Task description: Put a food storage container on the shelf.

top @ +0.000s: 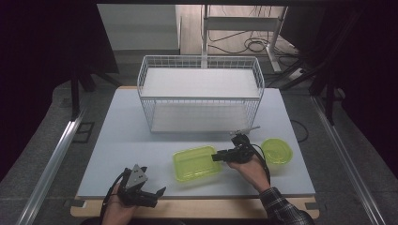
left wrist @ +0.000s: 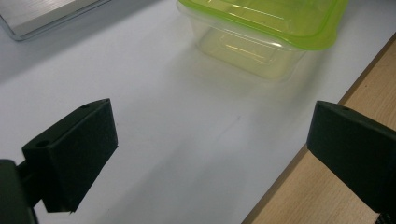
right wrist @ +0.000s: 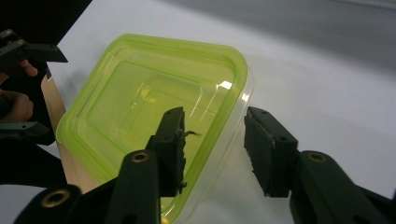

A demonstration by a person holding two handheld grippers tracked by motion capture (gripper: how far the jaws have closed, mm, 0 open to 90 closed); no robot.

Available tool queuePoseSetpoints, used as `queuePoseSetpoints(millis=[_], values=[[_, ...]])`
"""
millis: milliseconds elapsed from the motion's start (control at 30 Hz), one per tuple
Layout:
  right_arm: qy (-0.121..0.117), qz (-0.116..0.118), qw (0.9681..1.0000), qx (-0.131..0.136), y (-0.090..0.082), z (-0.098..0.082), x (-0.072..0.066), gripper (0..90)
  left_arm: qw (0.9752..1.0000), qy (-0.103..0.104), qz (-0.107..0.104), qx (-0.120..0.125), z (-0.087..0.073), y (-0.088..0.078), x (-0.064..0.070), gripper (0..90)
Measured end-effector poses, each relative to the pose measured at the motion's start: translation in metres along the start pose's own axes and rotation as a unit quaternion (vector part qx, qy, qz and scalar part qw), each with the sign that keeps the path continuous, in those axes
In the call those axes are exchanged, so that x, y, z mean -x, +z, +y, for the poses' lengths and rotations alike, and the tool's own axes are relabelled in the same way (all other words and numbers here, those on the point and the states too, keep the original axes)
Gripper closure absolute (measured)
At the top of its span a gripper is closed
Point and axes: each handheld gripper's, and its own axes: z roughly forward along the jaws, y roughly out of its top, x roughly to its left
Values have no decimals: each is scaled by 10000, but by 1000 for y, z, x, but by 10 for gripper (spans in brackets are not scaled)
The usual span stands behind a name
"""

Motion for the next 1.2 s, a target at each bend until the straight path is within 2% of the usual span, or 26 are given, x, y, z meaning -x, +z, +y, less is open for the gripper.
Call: queuePoseSetpoints(millis=[67, 167, 267, 367, 433, 500, 700, 867, 1200], values=[[98, 19, 9999, -28, 2, 0, 2, 623, 10000, 14, 0, -15, 0, 0, 1, 15], [404, 211, 9989, -60, 3, -1, 6, 673, 10000, 53, -11, -29, 0, 1, 2, 15], [679, 374, 9970, -68, 2, -2, 10, 721, 10000, 84, -1, -40, 0, 1, 2, 15], [911, 713, 9933, -65, 1, -2, 12, 778, 9999, 96, 2, -38, 0, 1, 3, 14], [870, 771, 9932, -51, 0, -2, 10, 796, 9999, 97, 5, -33, 0, 1, 3, 14], [770, 725, 9944, -57, -1, -1, 6, 800, 10000, 96, 2, -20, 0, 1, 3, 14], [748, 698, 9947, 71, -6, -1, 4, 803, 10000, 84, 10, 11, 0, 0, 2, 14], [807, 827, 9928, 305, -16, 1, 5, 803, 10000, 47, 16, 53, 0, -1, 1, 11], [777, 810, 9918, 619, -33, 11, 1, 802, 10000, 16, 30, 43, 0, -1, 0, 9]])
